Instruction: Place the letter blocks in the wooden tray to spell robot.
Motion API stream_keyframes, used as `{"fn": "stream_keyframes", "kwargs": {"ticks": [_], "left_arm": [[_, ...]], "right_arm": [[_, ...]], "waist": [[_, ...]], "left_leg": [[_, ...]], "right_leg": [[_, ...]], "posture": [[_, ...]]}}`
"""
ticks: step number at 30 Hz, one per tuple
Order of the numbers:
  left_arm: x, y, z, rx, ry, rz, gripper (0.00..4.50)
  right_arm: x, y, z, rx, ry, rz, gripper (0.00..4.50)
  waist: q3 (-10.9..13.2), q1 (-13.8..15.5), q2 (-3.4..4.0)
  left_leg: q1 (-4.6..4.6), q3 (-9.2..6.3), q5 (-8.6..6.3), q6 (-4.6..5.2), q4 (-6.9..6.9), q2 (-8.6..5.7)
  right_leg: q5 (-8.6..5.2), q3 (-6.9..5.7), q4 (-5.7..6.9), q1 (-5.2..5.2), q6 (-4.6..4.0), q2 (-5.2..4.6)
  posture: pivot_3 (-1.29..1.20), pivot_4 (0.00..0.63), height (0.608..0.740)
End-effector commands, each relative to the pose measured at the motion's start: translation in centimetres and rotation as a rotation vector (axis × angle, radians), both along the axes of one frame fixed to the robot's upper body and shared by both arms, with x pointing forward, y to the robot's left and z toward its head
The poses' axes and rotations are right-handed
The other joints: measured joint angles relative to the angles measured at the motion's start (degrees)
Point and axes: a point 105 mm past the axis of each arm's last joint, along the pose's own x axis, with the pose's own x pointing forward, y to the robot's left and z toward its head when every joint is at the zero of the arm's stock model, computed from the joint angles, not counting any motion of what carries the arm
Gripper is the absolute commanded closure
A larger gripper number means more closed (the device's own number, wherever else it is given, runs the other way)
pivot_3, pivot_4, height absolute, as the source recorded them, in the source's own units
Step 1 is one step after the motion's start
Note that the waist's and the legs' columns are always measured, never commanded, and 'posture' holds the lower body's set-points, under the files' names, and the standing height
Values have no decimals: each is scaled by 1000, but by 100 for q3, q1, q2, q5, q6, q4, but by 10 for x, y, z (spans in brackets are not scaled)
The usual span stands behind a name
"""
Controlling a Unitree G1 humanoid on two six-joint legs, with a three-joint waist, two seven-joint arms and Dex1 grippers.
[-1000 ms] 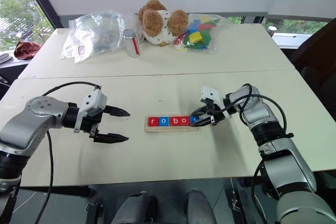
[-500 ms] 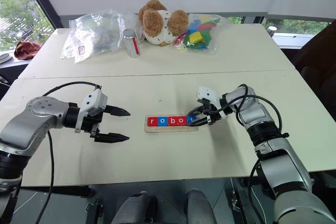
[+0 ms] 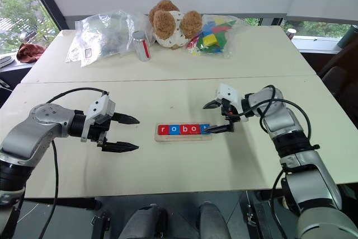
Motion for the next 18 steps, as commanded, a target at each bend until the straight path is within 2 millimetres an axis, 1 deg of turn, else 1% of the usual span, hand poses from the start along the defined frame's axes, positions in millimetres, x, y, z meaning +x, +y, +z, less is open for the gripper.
{"fn": "stream_keyframes", "kwargs": {"ticks": [1, 7, 18], "left_arm": [[2, -2, 12, -26, -42, -11, 0], [4, -3, 13, -26, -44, -16, 0], [4, -3, 14, -31, -43, -9, 0]], "right_arm": [[-2, 0, 12, 26, -50, 3, 89], [-4, 10, 9, 39, -55, 15, 89], [8, 10, 4, 5, -91, 8, 89]], "waist": [[0, -23, 0], [0, -18, 0], [0, -10, 0]], "left_leg": [[0, 0, 0, 0, 0, 0], [4, 0, 1, -1, -1, 3], [3, 1, 2, -2, 1, 2]], "right_leg": [[0, 0, 2, -1, 0, 0], [0, 0, 10, -4, 0, 6], [0, 0, 9, -3, 0, 5]], "posture": [[0, 150, 740], [0, 150, 740], [0, 150, 740]]}}
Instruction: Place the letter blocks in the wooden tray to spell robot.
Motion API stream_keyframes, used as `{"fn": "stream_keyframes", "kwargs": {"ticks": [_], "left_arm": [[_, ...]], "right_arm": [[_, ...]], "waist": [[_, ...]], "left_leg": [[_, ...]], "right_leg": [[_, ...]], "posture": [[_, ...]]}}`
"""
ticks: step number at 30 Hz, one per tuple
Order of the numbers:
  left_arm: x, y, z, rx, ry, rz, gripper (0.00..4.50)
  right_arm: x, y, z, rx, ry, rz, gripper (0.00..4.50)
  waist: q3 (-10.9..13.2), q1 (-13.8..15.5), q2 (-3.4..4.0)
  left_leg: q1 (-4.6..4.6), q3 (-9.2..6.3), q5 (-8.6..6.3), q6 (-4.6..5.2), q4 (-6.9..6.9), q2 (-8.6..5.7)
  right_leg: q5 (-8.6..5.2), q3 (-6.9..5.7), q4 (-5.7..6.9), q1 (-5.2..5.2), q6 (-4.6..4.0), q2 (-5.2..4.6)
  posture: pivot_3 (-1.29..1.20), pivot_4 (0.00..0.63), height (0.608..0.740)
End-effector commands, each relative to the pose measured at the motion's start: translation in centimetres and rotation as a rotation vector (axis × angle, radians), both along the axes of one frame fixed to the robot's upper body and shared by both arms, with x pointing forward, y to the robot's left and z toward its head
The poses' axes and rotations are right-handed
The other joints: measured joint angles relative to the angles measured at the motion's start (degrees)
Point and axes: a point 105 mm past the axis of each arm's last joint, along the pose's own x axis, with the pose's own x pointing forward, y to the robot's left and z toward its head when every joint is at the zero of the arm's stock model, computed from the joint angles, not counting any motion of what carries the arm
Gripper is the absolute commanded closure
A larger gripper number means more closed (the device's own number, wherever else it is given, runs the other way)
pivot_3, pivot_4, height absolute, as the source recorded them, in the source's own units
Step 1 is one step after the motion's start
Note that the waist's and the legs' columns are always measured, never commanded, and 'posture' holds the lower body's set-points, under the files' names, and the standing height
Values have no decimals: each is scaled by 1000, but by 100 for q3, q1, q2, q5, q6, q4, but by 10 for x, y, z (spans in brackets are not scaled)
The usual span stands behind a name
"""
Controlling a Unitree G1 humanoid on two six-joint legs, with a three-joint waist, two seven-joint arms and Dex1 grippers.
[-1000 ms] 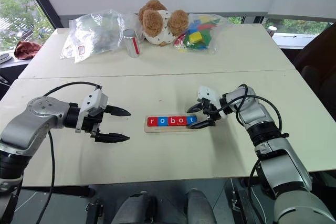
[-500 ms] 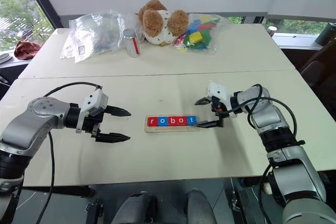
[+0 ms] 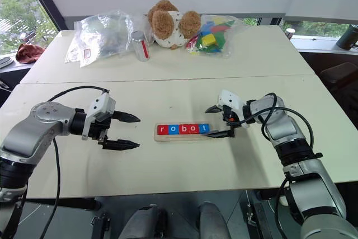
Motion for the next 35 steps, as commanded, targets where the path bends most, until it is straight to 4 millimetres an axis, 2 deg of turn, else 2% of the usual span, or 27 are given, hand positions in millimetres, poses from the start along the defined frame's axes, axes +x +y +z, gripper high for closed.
{"fn": "stream_keyframes", "kwargs": {"ticks": [1, 11, 13, 17, 22, 28, 32, 35], "left_arm": [[1, -1, 11, -18, -41, -6, 0], [1, -1, 11, -20, -41, 2, 0], [1, -1, 11, -20, -41, 3, 0], [2, 3, 15, -34, -35, 23, 0], [3, 14, 19, -44, -27, 76, 0], [-2, 38, 12, -35, 26, 184, 0], [-15, 57, 4, -49, 105, 272, 0], [-22, 69, -6, -50, 149, 350, 0]], "right_arm": [[8, 5, 10, -5, -64, 18, 89], [10, 10, 11, 8, -96, 30, 89], [10, 11, 19, 44, -97, 22, 89], [9, 9, 53, 140, -98, -7, 89], [-8, -4, 72, 168, -75, -49, 89], [-32, -37, 61, 177, 3, -229, 89], [-74, -49, 54, 227, 250, -316, 89], [-98, -56, 35, 194, 330, -384, 89]], "waist": [[0, -3, 0], [0, 4, 0], [0, -2, 0], [0, -1, 0], [0, 25, 0], [-1, 18, -2], [1, 18, 5], [-2, 19, 0]], "left_leg": [[0, 0, 0, 0, 0, 0], [0, 0, 2, -4, 1, 0], [0, 0, 2, -4, 0, 0], [0, 0, 3, -4, 0, 0], [-3, -6, 0, 0, 0, 1], [-5, -7, -3, 5, -3, 0], [-7, -7, -4, 6, -4, 2], [-4, -10, -5, 8, -11, 5]], "right_leg": [[0, 0, 0, 0, 0, 0], [0, 0, 0, 1, 0, 0], [0, 0, 0, 1, 0, 0], [0, 0, 0, 0, 0, 0], [0, -3, -2, 0, 0, -1], [0, -3, -8, 1, 0, -5], [0, -2, -6, -2, 0, -8], [0, -4, -7, -1, 0, -8]], "posture": [[0, 150, 740], [0, 150, 740], [0, 150, 740], [0, 150, 740], [0, 150, 740], [0, 150, 740], [0, 150, 740], [0, 150, 740]]}}
